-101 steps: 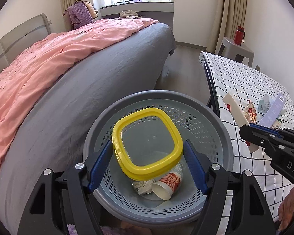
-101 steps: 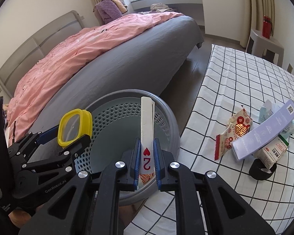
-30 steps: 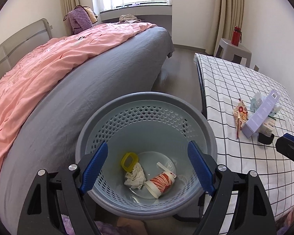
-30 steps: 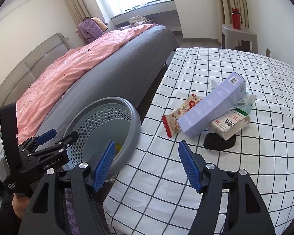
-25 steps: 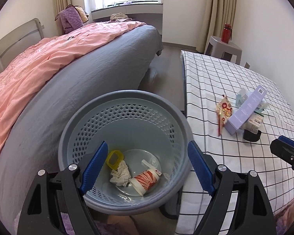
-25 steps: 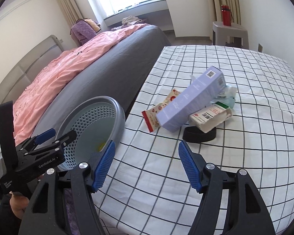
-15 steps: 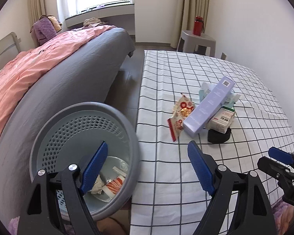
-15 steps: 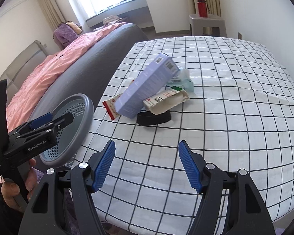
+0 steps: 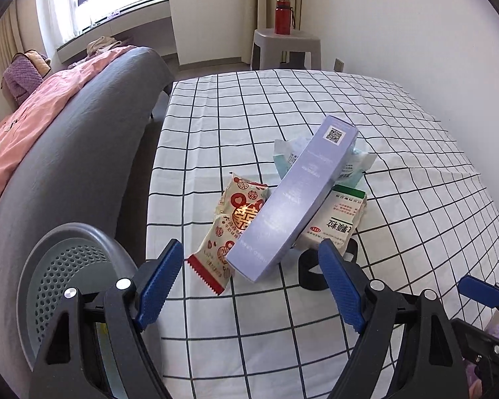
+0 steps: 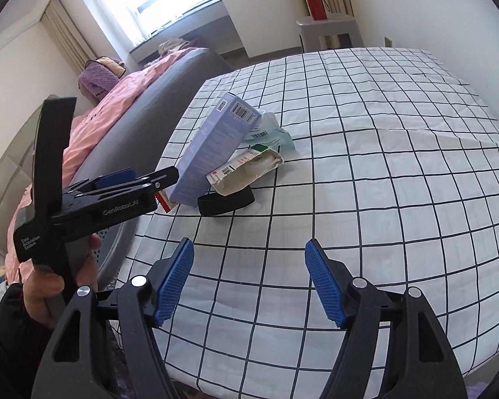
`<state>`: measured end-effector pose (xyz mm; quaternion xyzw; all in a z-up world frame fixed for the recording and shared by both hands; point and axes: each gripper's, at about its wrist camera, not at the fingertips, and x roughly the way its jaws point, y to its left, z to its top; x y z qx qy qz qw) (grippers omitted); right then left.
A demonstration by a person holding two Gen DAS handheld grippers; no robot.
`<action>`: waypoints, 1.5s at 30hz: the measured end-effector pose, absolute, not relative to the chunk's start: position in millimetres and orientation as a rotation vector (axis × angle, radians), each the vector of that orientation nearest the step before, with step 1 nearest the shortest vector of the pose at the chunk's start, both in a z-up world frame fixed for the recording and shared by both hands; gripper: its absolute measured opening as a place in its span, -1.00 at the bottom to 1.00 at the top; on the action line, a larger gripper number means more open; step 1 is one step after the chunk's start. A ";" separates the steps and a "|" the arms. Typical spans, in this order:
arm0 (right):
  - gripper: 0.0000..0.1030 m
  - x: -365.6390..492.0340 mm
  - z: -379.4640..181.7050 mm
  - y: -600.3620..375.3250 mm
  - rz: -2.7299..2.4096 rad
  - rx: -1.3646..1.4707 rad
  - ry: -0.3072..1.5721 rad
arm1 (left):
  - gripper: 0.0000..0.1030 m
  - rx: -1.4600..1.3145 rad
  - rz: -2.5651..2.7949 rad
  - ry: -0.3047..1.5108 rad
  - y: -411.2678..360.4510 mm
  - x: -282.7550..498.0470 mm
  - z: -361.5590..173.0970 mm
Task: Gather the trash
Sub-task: 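Move both tools back toward the remaining trash on the checkered bed, then close the left tool on the long lavender box and lift it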
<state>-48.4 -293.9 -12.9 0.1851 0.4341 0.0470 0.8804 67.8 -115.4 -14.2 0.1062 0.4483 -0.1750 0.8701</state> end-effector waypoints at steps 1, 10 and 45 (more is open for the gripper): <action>0.32 -48.2 -13.3 -295.1 0.099 0.390 0.903 | 0.55 0.225 -0.368 0.940 -116.3 71.0 -14.9; 0.32 -44.3 -20.8 -303.2 0.117 0.430 0.916 | 0.55 0.239 -0.451 0.965 -139.9 99.7 -23.3; 0.32 -41.1 -35.5 -306.1 0.075 0.414 0.947 | -0.41 0.173 -0.544 0.974 -108.1 58.8 -13.6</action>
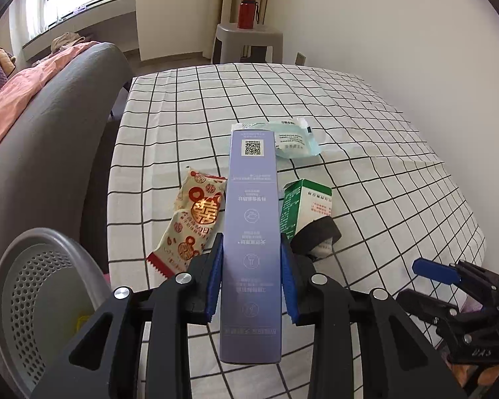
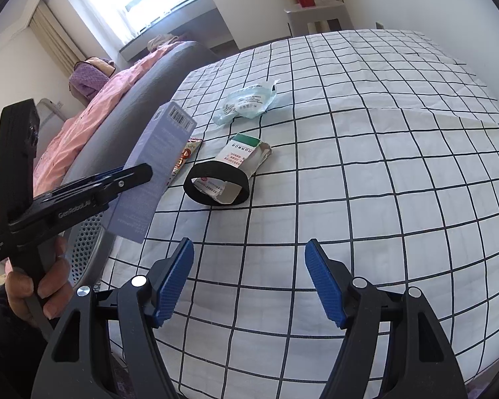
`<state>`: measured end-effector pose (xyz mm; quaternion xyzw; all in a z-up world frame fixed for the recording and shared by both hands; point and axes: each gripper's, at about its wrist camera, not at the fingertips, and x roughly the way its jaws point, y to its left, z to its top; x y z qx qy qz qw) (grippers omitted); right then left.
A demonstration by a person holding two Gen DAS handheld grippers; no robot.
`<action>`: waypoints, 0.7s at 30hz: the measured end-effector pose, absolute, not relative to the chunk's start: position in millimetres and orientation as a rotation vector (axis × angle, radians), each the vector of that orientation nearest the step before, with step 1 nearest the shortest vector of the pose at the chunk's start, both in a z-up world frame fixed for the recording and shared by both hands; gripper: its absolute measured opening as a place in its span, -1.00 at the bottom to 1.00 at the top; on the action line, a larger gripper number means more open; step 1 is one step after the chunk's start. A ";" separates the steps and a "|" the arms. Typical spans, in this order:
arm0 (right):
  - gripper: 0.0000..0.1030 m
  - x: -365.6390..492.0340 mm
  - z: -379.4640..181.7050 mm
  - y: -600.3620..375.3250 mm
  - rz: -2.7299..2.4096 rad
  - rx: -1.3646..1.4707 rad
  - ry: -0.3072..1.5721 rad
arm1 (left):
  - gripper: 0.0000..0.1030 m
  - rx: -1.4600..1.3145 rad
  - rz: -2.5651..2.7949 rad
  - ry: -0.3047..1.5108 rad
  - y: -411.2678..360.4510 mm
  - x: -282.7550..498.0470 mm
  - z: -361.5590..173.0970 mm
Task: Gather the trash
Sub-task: 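Close the left tool on the long lavender box and lift it, then grasp the black elastic band with the right tool while the left tool holds the lavender box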
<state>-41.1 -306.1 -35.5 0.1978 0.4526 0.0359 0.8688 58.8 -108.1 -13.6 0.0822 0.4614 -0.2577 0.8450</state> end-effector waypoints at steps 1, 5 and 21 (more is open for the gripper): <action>0.32 -39.9 -34.4 -304.8 0.074 0.408 0.947 | -0.41 0.171 -0.539 0.972 -103.3 56.0 -12.8; 0.32 -31.4 -26.9 -296.1 0.067 0.368 0.938 | -0.41 0.161 -0.511 0.941 -83.8 46.4 -6.5; 0.32 47.2 -26.5 -271.7 0.007 0.210 0.973 | -0.41 0.092 -0.473 0.876 -45.6 42.2 5.3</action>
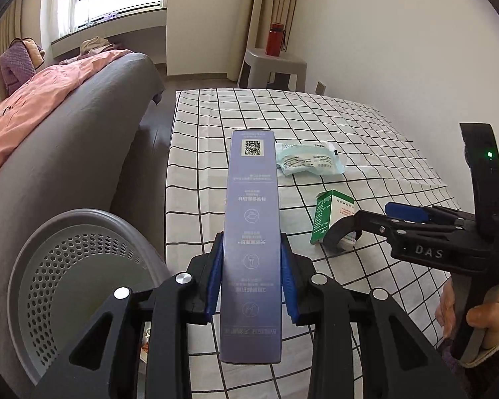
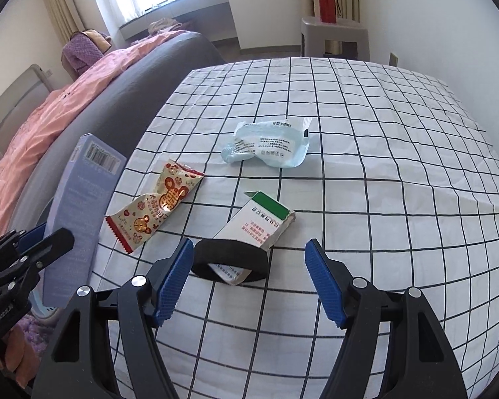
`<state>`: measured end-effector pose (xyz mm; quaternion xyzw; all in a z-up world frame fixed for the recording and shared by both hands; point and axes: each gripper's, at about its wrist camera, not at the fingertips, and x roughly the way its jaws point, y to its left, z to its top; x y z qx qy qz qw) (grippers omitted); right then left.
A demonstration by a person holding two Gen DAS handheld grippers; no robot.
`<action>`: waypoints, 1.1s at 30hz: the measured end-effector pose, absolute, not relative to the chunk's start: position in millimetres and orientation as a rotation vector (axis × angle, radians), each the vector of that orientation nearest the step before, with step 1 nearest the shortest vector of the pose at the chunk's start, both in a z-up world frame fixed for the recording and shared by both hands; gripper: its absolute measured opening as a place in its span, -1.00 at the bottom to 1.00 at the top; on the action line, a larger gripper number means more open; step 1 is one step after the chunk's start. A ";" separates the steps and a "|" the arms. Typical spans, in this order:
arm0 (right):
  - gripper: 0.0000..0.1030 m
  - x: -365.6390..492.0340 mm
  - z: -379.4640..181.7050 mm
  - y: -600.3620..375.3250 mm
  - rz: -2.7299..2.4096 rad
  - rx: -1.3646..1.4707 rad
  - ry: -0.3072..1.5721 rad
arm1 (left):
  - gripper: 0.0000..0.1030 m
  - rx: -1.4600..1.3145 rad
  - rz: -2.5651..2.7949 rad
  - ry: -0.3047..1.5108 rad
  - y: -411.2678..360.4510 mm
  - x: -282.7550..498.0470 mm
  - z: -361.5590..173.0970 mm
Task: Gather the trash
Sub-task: 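Grasp the black elastic band with the right tool while the left tool holds the lavender box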
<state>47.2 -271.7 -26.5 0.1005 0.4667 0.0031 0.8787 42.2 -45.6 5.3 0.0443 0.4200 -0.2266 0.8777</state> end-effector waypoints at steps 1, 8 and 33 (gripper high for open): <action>0.32 52.8 -29.6 -272.0 -0.003 0.214 0.985 | -0.41 0.088 -0.467 0.879 -44.1 43.7 4.5; 0.32 65.5 -45.9 -266.6 -0.059 0.219 1.025 | -0.41 0.072 -0.466 0.885 -39.2 46.4 4.4; -0.84 16.7 -68.0 -246.9 -0.030 0.229 1.058 | -0.41 0.081 -0.450 0.878 -39.0 40.3 5.0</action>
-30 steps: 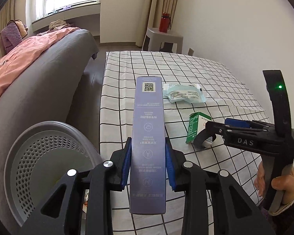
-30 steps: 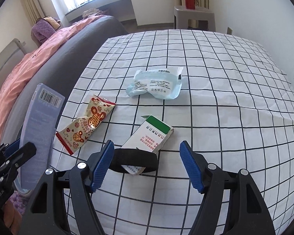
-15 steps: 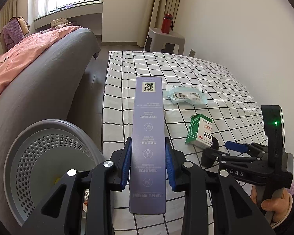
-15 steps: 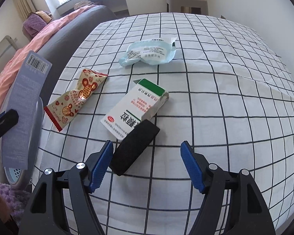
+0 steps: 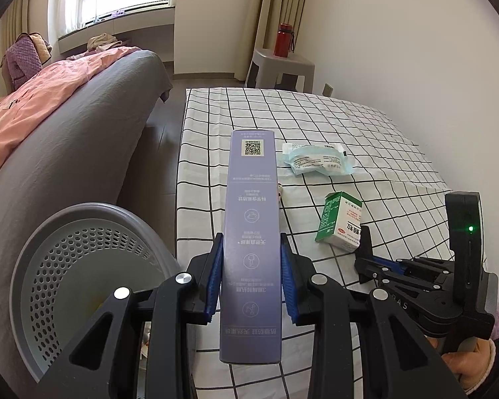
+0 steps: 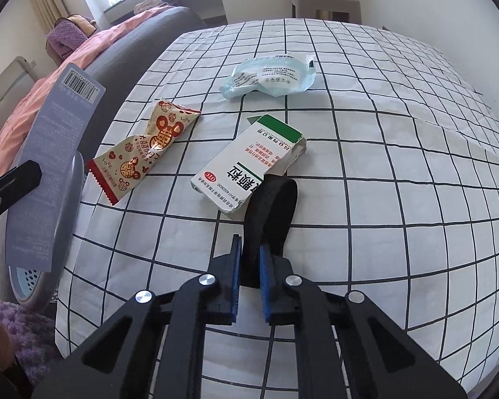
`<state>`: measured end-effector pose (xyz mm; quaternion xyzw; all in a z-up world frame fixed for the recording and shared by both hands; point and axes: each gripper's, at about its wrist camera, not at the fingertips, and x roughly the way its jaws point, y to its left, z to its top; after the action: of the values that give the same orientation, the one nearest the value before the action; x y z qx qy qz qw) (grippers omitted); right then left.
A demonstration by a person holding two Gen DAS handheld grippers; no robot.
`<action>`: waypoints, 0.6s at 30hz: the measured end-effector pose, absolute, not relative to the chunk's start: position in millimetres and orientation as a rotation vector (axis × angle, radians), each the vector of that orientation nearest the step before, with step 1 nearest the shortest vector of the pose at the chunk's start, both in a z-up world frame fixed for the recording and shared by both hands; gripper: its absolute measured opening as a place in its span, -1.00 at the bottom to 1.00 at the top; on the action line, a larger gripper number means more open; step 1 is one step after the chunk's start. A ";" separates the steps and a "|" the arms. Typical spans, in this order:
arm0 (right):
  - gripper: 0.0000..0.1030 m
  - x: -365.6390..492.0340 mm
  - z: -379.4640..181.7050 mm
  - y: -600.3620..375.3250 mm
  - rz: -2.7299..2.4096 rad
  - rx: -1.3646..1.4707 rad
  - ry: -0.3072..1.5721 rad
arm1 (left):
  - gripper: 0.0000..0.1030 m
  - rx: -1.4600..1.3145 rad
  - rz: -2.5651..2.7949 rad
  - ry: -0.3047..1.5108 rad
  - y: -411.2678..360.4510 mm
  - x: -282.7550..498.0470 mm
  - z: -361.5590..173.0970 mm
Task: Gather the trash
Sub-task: 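Grasp the black elastic band with the right tool while the left tool holds the lavender box, then carry the lavender box and black band over the wastebasket with both tools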
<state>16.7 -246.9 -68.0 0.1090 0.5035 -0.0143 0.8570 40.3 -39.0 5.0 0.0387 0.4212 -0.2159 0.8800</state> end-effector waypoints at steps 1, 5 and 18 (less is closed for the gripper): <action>-0.85 14.4 -65.9 -246.4 -0.027 0.233 1.053 | -0.41 0.080 -0.450 0.877 -38.2 40.0 5.6; -0.90 2.8 -54.1 -247.7 -0.029 0.254 1.032 | -0.41 0.074 -0.445 0.868 -34.2 38.7 8.5; -0.90 -16.5 -0.2 -209.1 0.088 0.246 0.955 | -0.41 0.055 -0.401 0.869 3.0 21.4 19.8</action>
<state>-16.5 -209.1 -0.2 0.1178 0.4581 0.0424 0.8801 21.4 3.0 19.8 0.0263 0.4180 -0.1930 0.8873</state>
